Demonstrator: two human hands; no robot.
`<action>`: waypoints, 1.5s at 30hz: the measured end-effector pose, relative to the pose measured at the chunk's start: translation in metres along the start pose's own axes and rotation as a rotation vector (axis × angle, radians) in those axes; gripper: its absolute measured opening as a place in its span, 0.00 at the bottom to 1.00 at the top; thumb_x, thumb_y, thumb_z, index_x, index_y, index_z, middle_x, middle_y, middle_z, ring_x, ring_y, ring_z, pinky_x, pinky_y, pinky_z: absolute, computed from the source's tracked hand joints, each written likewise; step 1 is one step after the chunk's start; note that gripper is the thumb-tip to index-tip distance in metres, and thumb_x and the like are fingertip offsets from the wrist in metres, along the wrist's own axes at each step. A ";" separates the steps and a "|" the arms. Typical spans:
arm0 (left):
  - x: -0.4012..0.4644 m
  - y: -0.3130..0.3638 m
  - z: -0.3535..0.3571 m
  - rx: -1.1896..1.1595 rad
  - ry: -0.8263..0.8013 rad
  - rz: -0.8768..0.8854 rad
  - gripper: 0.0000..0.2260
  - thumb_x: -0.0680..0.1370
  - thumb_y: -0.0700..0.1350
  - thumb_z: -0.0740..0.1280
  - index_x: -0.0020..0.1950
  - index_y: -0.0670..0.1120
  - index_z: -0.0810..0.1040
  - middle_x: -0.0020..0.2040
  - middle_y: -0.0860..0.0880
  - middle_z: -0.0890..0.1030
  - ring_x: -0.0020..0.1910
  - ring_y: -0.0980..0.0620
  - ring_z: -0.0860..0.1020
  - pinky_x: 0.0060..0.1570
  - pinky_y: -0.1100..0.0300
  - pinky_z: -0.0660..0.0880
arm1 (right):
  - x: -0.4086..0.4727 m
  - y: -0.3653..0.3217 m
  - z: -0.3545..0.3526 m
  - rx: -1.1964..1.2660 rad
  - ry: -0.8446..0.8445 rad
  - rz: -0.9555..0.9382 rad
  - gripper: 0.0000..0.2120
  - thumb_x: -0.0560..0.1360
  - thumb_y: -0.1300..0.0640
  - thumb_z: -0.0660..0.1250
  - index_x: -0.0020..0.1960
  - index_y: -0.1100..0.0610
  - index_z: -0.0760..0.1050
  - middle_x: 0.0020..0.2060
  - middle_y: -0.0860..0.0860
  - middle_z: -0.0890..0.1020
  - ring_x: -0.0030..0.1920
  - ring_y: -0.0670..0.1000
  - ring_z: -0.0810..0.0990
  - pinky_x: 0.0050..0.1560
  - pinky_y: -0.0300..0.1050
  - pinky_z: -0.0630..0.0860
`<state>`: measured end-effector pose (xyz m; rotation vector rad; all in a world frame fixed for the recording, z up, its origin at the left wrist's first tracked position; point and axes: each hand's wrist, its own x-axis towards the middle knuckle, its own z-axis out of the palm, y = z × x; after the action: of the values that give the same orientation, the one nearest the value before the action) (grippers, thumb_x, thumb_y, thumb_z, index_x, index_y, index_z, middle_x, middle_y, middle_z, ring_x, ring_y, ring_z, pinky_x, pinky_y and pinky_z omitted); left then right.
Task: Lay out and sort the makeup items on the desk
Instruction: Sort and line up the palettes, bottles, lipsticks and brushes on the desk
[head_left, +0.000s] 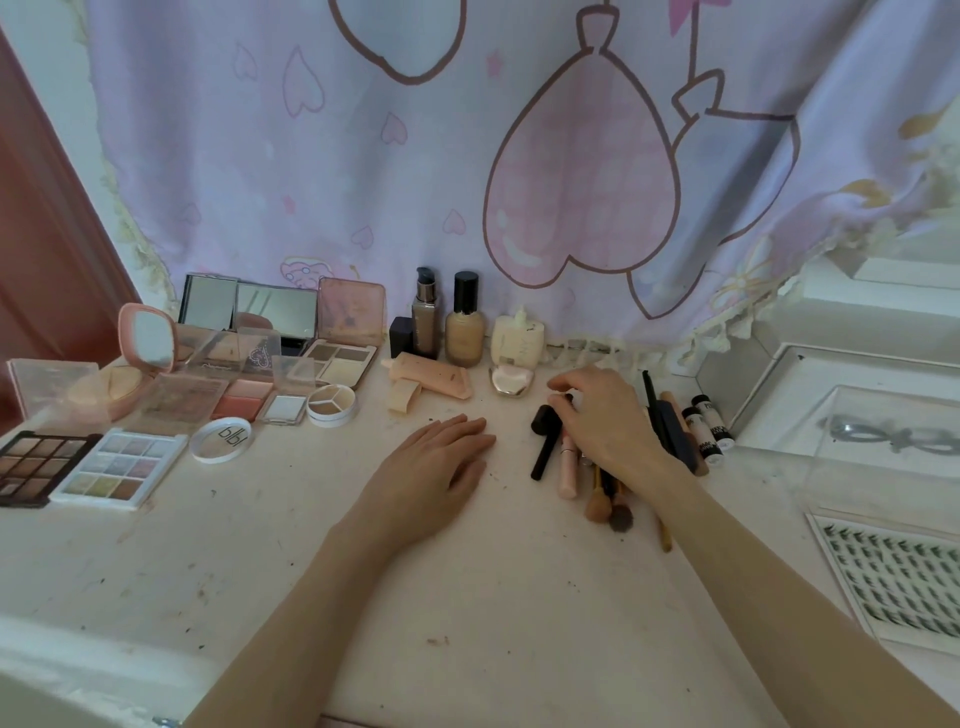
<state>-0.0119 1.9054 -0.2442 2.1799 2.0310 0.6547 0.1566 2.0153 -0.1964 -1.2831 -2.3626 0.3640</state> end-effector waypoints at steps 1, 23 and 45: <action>0.000 0.001 -0.001 -0.009 0.007 -0.008 0.17 0.81 0.49 0.56 0.70 0.54 0.68 0.72 0.58 0.65 0.72 0.59 0.59 0.68 0.67 0.51 | -0.006 0.000 -0.002 -0.016 0.009 -0.014 0.13 0.79 0.55 0.60 0.61 0.55 0.76 0.58 0.51 0.78 0.61 0.51 0.71 0.64 0.45 0.64; 0.075 0.063 0.019 -0.054 0.174 -0.435 0.15 0.78 0.49 0.63 0.43 0.38 0.80 0.42 0.45 0.73 0.39 0.51 0.70 0.37 0.62 0.64 | -0.048 0.022 0.007 -0.266 -0.106 -0.016 0.22 0.82 0.47 0.47 0.74 0.51 0.59 0.75 0.49 0.57 0.76 0.49 0.48 0.74 0.48 0.42; 0.008 0.066 -0.034 -0.520 0.192 -0.240 0.07 0.78 0.47 0.63 0.55 0.51 0.77 0.42 0.58 0.78 0.40 0.62 0.75 0.41 0.73 0.70 | -0.065 -0.001 -0.008 0.885 0.032 0.098 0.04 0.76 0.54 0.65 0.44 0.47 0.75 0.30 0.48 0.75 0.26 0.41 0.71 0.28 0.39 0.70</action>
<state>0.0378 1.8984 -0.1887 1.6060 1.8807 1.2289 0.1912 1.9598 -0.2041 -0.9338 -1.7391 1.2295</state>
